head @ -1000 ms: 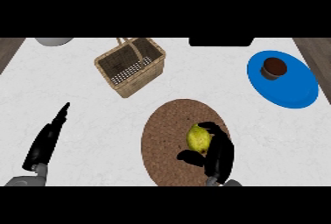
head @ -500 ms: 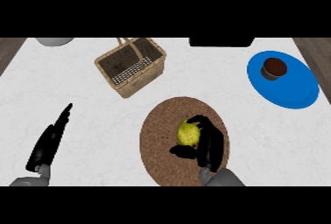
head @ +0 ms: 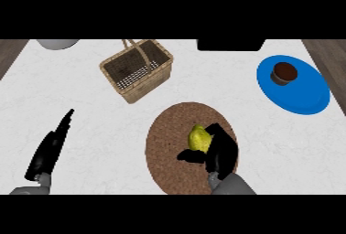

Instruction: Pick the pear from the placemat and place it in the basket

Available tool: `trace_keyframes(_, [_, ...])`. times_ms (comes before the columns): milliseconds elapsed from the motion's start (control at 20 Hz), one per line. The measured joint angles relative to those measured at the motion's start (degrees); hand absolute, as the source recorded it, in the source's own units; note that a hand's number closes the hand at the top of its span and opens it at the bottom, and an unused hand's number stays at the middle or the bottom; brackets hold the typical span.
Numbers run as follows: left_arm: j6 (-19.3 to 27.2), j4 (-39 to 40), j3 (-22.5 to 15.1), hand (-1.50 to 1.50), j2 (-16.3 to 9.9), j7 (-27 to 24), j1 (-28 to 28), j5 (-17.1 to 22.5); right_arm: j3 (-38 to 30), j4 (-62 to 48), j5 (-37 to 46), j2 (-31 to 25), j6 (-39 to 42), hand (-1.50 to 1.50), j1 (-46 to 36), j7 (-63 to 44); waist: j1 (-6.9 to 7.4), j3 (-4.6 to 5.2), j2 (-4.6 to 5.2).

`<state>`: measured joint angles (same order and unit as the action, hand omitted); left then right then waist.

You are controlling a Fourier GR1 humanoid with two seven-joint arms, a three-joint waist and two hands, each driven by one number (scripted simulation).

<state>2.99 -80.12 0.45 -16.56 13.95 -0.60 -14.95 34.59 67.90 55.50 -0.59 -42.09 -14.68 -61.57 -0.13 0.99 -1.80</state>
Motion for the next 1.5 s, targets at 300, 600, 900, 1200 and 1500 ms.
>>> trace_keyframes(300, [-0.1, 0.3, 0.1, 0.0, -0.2, 0.4, 0.1, 0.0, -0.6, -0.4, 5.8, 0.6, 6.5, 1.5, -1.5, -6.4, -0.53, 0.11, -0.5])
trace_keyframes(600, [0.0, 0.9, 0.4, 0.0, -0.3, 0.9, 0.5, -0.1, -2.2, -0.4, 15.6, 0.2, 11.6, 1.5, -7.3, -10.1, -1.53, 0.13, -1.05])
trace_keyframes(900, [0.1, 1.3, 0.6, 0.0, -0.4, 1.4, 0.9, -0.2, -4.4, 1.2, 24.2, 0.0, 16.1, 1.5, -14.7, -10.8, -2.02, 0.17, -1.98])
trace_keyframes(1200, [-0.2, 1.6, 0.2, 0.0, -0.3, 1.1, 1.1, -0.3, -6.6, 4.2, 28.8, -0.2, 21.7, 1.5, -23.2, -10.8, -1.11, 0.02, -2.13])
trace_keyframes(1500, [-0.9, 1.4, -0.9, 0.0, 0.3, 0.9, 0.1, -0.4, -9.7, 6.8, 29.6, -0.2, 27.7, 1.5, -32.5, -10.8, 1.18, -0.17, -1.67])
